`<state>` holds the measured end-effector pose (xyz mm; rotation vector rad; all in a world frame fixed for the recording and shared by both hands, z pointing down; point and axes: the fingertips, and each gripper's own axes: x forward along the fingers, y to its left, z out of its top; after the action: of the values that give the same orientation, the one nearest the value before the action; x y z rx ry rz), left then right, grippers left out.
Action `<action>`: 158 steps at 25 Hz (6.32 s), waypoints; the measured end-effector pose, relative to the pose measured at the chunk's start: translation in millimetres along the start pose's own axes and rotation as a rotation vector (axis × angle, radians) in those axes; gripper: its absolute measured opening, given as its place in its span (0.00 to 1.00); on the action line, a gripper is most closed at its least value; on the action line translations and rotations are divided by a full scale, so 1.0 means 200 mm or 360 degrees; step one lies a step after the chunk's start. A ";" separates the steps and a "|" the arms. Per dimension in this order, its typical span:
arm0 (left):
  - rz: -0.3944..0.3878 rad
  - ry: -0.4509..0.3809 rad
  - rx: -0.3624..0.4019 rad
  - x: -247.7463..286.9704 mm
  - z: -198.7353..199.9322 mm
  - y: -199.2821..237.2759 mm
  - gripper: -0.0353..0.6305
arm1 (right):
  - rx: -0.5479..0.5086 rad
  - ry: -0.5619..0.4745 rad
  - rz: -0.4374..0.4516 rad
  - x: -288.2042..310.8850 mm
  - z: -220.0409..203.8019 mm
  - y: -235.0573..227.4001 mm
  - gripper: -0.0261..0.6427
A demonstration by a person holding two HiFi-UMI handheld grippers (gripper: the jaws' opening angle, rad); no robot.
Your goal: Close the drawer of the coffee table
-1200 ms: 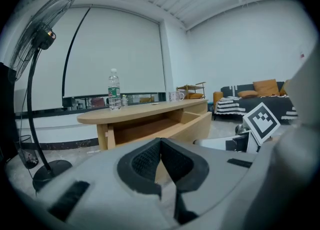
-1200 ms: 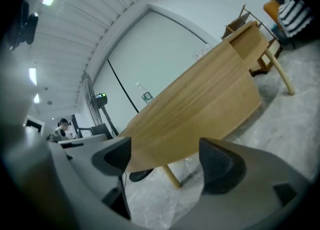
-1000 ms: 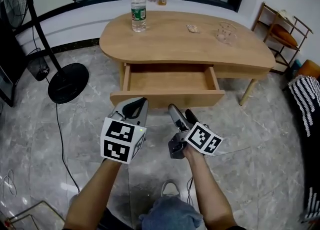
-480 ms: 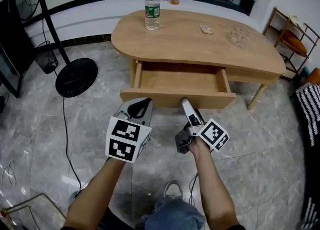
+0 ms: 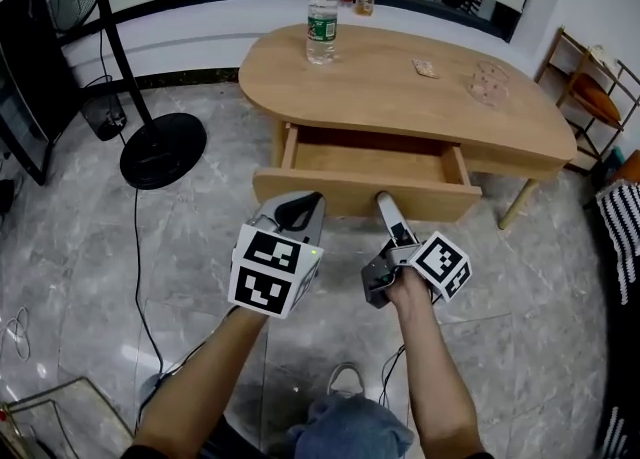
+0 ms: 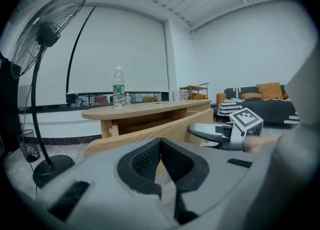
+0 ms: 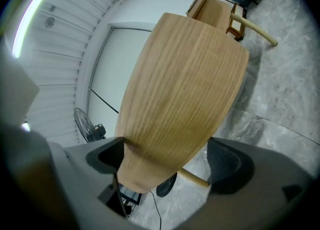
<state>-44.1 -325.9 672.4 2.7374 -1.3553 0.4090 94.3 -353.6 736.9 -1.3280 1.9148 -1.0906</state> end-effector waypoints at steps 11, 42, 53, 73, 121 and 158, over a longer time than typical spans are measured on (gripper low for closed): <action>0.0005 -0.0010 -0.0051 0.02 0.01 0.00 0.06 | 0.0017 0.0022 -0.0023 0.00 0.00 -0.01 0.80; 0.0000 0.0005 -0.0130 0.22 0.08 0.13 0.06 | 0.0052 0.0028 -0.0024 0.28 0.12 -0.08 0.78; 0.0016 0.0033 -0.0128 0.33 0.07 0.19 0.06 | 0.0050 0.0038 -0.0020 0.41 0.17 -0.11 0.78; 0.0037 0.0048 -0.0093 0.53 0.12 0.27 0.06 | 0.0047 0.0053 0.0006 0.61 0.24 -0.15 0.78; -0.0031 0.0212 -0.0103 -0.12 1.79 0.30 0.06 | -0.0372 0.0392 -0.0186 0.32 1.11 1.54 0.51; -0.0032 0.0007 0.0077 -0.66 2.98 0.53 0.06 | -0.1523 0.0344 -0.0109 0.15 1.58 3.03 0.05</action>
<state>-78.1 -389.7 57.0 2.7842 -1.3334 0.4523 46.8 -370.1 55.4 -1.7968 2.7243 -0.2993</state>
